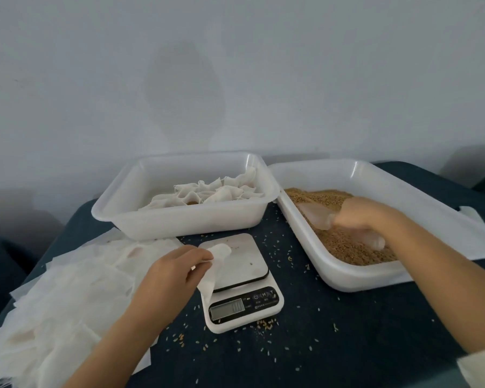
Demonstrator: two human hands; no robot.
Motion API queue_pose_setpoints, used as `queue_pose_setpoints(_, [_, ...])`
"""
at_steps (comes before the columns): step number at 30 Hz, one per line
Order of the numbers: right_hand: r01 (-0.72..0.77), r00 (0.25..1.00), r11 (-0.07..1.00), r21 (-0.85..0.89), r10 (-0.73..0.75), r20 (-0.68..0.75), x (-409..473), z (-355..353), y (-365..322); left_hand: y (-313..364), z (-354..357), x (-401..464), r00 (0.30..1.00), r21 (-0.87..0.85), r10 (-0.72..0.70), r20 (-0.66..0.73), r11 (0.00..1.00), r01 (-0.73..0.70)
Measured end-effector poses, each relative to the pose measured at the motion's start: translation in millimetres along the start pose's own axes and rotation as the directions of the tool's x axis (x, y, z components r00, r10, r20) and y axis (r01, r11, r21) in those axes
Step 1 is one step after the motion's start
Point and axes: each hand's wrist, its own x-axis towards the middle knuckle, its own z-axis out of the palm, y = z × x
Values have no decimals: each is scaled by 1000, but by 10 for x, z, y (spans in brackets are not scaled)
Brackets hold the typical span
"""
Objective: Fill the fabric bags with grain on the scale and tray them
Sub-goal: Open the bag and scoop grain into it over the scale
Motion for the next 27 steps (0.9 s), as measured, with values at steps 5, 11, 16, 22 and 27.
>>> queue_pose_setpoints(5, [-11,998,999,40,9,59,-119,-256,205,-6,9,55,999,-15,6,-53,1000,-7])
queue_pose_setpoints(11, [-52,998,968,-246,55,8,-193,-493,378,-21,61,65,998,-34,-7,-57,999,5])
queue_pose_setpoints(16, [0,1000,961,-277,6,20,-66,-376,332,-33,96,51,998,-29,9,-63,1000,-11])
queue_pose_setpoints(22, [43,997,994,-99,-49,-63,267,2,316,-43,102,36,996,-49,-49,-81,998,46])
queue_pose_setpoints(27, [95,992,995,26,-93,-82,288,72,400,-78,92,6,985,-103,-129,-112,988,118])
